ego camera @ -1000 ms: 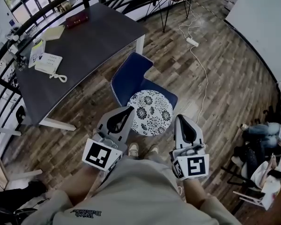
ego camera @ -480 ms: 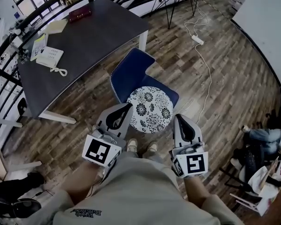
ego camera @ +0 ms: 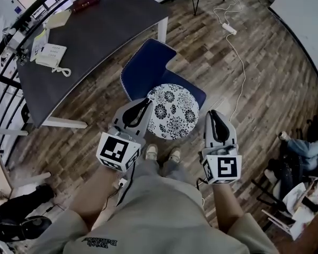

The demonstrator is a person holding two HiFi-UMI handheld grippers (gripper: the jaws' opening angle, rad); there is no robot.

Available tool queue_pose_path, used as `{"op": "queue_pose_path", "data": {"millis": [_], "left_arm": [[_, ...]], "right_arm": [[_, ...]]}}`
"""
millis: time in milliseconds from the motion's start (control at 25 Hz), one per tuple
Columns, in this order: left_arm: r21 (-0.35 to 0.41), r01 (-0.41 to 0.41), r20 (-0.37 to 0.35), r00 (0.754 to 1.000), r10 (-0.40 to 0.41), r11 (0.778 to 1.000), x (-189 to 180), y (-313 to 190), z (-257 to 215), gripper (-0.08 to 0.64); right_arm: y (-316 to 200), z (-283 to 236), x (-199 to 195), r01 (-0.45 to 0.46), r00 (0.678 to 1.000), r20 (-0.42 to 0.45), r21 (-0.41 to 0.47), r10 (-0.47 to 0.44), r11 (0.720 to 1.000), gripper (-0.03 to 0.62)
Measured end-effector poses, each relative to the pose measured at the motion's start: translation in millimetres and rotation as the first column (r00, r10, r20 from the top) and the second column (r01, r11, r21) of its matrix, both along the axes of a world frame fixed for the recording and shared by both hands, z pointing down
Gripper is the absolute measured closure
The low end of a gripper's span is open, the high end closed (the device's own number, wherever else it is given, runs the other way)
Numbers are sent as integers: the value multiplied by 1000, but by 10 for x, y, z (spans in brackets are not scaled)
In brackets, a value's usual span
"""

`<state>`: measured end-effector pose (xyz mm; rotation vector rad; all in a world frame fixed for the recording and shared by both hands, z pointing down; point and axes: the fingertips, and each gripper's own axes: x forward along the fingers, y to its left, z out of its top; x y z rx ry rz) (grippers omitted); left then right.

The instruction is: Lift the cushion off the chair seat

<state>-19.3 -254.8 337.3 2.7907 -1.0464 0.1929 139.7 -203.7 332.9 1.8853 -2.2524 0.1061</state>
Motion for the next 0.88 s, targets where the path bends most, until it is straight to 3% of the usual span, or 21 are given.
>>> {"op": "queue_pose_path", "data": {"millis": [40,160,400,720,880], "left_arm": [[-22,7,6,1000,-7,1000,12,-60,101,549],[-86,14,36,999,-11,996,51,-209,430,520],[-168,18,21,1000,-15,986,223,-422,1039,461],[-291,-1,151,987,47,957,538,-527,2446,399],[-387,45,178,984,27,921,544,-545,3286,392]], "right_arm": [[-65,77,72,-9,1000,-2,-11,9,1000,581],[-240,318,273,-51,998,-25,-49,50,997,483],[-503,1096,472,-39,999,-23,-171,35,985,397],[-748,2485,675,-39,999,-20,-311,34,950,354],[-832,3297,709,-30,999,-22,-384,24,923,340]]}}
